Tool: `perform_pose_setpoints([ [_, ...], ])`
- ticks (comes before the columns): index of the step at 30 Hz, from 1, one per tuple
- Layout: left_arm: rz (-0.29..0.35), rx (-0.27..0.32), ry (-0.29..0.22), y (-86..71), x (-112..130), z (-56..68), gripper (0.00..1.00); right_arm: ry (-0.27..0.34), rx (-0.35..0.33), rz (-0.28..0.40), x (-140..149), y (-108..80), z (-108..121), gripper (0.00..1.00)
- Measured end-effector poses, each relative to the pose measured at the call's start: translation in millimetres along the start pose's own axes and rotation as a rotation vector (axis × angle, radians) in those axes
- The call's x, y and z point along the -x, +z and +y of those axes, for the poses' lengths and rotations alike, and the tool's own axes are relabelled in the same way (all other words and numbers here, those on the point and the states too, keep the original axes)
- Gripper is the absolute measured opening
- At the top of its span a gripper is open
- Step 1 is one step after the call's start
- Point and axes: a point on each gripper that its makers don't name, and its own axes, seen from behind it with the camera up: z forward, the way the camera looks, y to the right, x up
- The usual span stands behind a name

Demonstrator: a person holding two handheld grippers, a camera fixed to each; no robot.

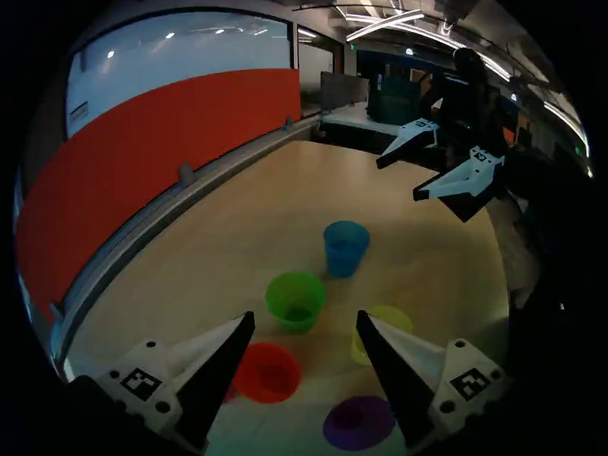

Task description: Pour water

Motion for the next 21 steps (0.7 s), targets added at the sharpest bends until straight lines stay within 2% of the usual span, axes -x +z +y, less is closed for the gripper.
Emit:
perform_pose_setpoints([
  [12,-0.126,0.046,0.061,41.5,12.2,-0.8,1.00,0.017,-0.007,-0.035,24.7,18.5,14.4,1.00],
  [21,-0.197,0.063,0.082,55.3,25.6,-1.3,1.00,-0.004,-0.012,-0.061,37.0,28.1,15.5,1.00],
])
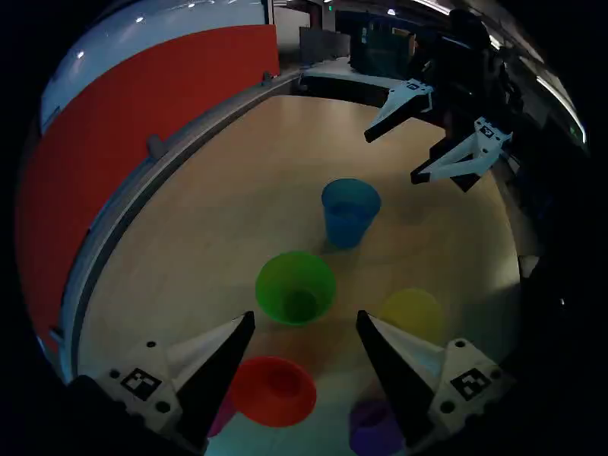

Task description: Pour water

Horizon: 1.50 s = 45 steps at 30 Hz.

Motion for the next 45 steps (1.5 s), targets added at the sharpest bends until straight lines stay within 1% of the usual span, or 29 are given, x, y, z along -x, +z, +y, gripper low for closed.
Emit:
perform_pose_setpoints([
  [6,-0.027,0.007,0.004,7.7,3.0,-1.1,1.00,-0.006,-0.004,-0.009,3.3,5.1,-2.2,1.00],
  [17,-0.064,0.015,-0.004,28.1,4.7,-2.8,1.00,-0.004,-0.011,-0.016,4.8,10.5,-2.6,1.00],
  [24,-0.066,0.017,-0.010,39.1,0.8,-4.6,1.00,-0.003,-0.013,-0.024,8.0,13.4,-2.4,1.00],
  [27,-0.067,0.008,-0.009,43.4,0.7,-7.2,1.00,-0.004,-0.014,-0.023,7.5,14.4,-2.2,1.00],
  [33,-0.067,-0.030,0.011,49.3,2.1,-14.2,1.00,0.002,-0.015,-0.022,7.2,15.3,-0.4,1.00],
  [35,-0.067,-0.036,0.011,50.9,1.7,-15.2,0.95,0.005,-0.013,-0.023,8.1,15.2,0.3,1.00],
  [37,-0.064,-0.041,0.010,52.2,0.7,-15.8,0.88,0.007,-0.013,-0.024,8.7,15.2,0.7,1.00],
  [45,-0.052,-0.030,0.000,51.8,-0.6,-13.2,0.87,0.000,-0.008,-0.043,16.5,16.8,2.7,1.00],
])
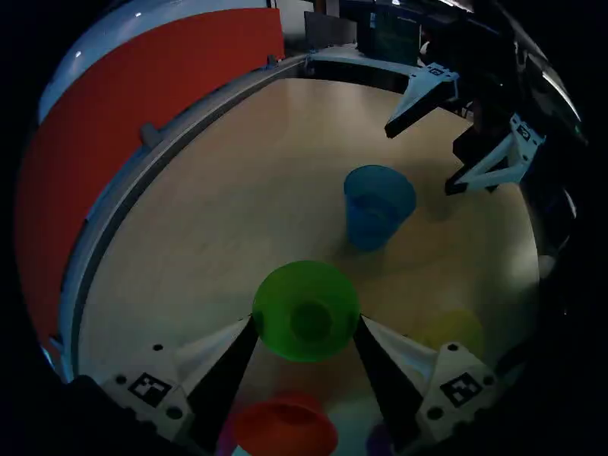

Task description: Pour water

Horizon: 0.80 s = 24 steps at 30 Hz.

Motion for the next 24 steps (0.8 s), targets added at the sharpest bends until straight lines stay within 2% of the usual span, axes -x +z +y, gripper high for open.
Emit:
perform_pose_setpoints([
  [15,0.058,-0.019,-0.020,-17.4,-14.9,-11.9,0.86,-0.033,0.020,-0.064,26.3,19.4,9.1,1.00],
  [24,0.101,-0.004,-0.033,-25.6,-28.4,-11.8,0.86,-0.034,0.020,-0.084,37.2,32.6,9.4,1.00],
])
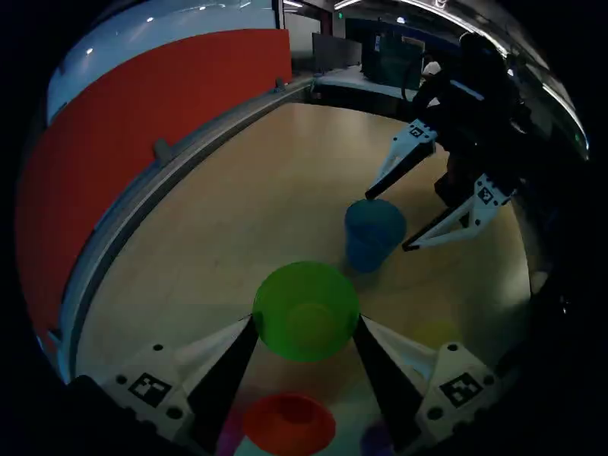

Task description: Pour water

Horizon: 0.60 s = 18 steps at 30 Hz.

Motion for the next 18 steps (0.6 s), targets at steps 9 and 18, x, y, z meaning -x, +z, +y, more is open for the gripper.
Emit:
perform_pose_setpoints([
  [9,0.022,-0.001,-0.007,-5.9,-7.4,-2.2,0.86,0.028,-0.003,-0.003,4.2,18.0,-0.7,1.00],
  [18,0.031,-0.007,-0.010,-13.7,-5.3,-3.4,0.86,0.024,0.014,0.011,3.0,25.1,2.2,0.93],
])
